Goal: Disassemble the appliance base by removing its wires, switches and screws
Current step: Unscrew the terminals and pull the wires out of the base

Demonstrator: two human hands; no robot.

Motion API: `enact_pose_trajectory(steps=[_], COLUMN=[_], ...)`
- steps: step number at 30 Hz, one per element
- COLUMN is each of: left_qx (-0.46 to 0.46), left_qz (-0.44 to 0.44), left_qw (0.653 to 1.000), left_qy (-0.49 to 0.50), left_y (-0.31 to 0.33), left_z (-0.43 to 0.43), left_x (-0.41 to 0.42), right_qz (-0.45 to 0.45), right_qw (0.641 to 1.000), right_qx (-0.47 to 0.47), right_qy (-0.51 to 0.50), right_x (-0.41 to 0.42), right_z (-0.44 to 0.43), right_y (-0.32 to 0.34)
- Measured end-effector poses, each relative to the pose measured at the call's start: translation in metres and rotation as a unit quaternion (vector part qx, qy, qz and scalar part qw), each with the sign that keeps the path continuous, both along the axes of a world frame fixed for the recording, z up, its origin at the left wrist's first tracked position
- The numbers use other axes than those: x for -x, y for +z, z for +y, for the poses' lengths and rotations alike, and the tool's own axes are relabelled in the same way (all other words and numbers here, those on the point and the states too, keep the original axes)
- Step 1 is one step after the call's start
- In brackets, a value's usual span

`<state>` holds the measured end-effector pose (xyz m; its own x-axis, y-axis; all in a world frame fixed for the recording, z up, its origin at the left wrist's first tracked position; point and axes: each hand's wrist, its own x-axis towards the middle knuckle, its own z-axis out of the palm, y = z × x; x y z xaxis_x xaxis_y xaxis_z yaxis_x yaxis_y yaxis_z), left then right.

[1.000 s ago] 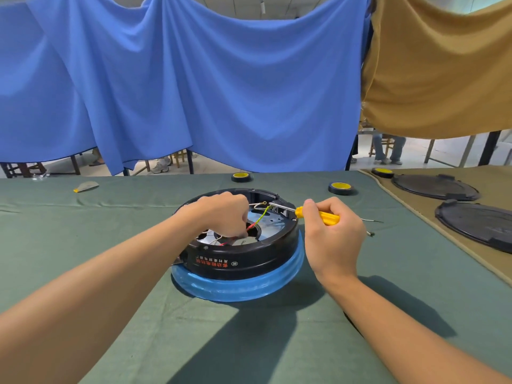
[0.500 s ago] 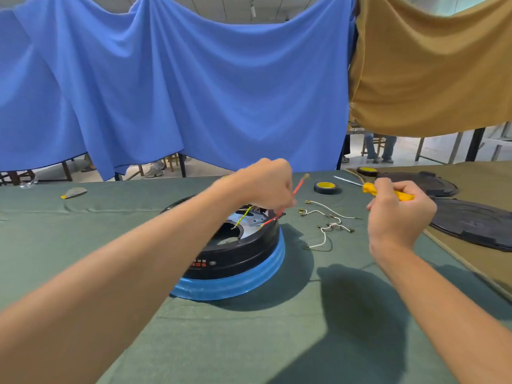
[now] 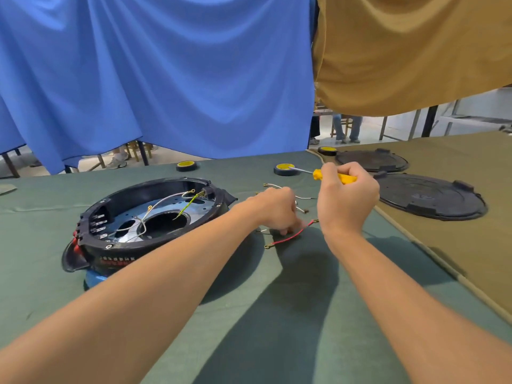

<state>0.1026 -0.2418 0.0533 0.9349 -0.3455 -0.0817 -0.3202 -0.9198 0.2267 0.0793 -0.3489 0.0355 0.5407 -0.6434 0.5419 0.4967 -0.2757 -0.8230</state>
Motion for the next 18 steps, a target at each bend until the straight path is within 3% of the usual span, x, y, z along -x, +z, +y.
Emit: enact_pose_trajectory(steps=[6,11,18], left_qx=[-0.018,-0.024,0.02], left_qz=[-0.077,-0.148,-0.105], left_qw=[0.997,0.988,0.993], left_qy=[-0.021,0.031,0.049], left_y=[0.033,0.053,0.029], left_z=[0.031,0.091,0.154], left_x=[0.001,0.001,0.005], right_qz=[0.007,0.005,0.002], right_qw=[1.0,0.998,0.992], right_qx=[0.014,0.035,0.05], right_qy=[0.006,0.045,0.116], right_x=[0.001,0.007,0.017], right_z=[0.001,0.012,0.047], right_y=[-0.002,-0.001,-0.007])
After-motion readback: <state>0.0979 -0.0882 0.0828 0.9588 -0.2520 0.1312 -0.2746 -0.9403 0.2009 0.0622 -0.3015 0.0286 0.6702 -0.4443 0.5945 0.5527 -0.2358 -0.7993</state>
